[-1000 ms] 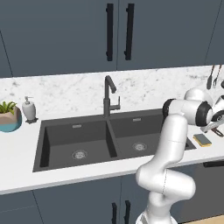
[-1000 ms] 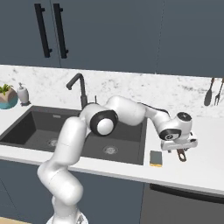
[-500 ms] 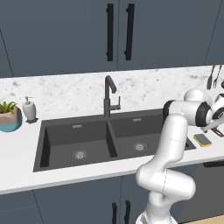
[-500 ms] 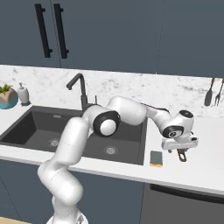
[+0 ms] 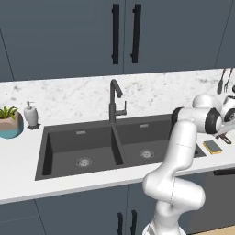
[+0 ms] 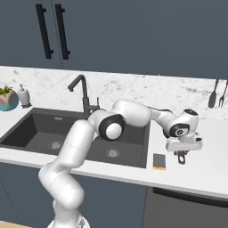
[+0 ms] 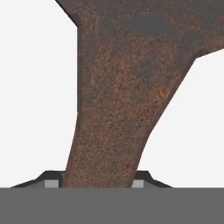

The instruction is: Pick the pan and sponge and place them into the sink. Then turn on the water.

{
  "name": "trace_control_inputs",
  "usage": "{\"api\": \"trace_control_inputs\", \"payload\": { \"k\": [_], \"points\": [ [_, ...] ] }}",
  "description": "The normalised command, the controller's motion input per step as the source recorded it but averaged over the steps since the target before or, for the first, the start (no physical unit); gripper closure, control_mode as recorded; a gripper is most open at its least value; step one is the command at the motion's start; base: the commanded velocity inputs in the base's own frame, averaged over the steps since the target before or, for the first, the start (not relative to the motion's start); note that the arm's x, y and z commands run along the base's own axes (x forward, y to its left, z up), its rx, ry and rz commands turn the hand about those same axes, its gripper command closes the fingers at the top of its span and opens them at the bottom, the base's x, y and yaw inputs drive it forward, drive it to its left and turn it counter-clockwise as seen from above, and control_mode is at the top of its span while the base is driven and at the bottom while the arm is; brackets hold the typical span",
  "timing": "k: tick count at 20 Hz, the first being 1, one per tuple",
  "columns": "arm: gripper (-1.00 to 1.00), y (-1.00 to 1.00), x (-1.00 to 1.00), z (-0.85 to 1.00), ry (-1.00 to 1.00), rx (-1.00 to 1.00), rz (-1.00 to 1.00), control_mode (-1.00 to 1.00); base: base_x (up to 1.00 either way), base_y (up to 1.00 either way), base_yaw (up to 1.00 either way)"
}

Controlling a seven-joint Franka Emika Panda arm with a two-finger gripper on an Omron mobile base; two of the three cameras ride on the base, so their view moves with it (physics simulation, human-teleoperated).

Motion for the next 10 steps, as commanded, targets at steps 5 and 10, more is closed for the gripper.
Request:
{"api": "trace_control_inputs", "payload": {
  "k": [5,10],
  "points": [
    [1.0,0.0,0.0,-0.41,0.01,0.0,0.0,-1.0,0.0,0.0,0.0],
    [1.0,0.0,-0.24,-0.17,-0.09,0.04,0.0,-1.0,0.0,0.0,0.0]
  ]
}}
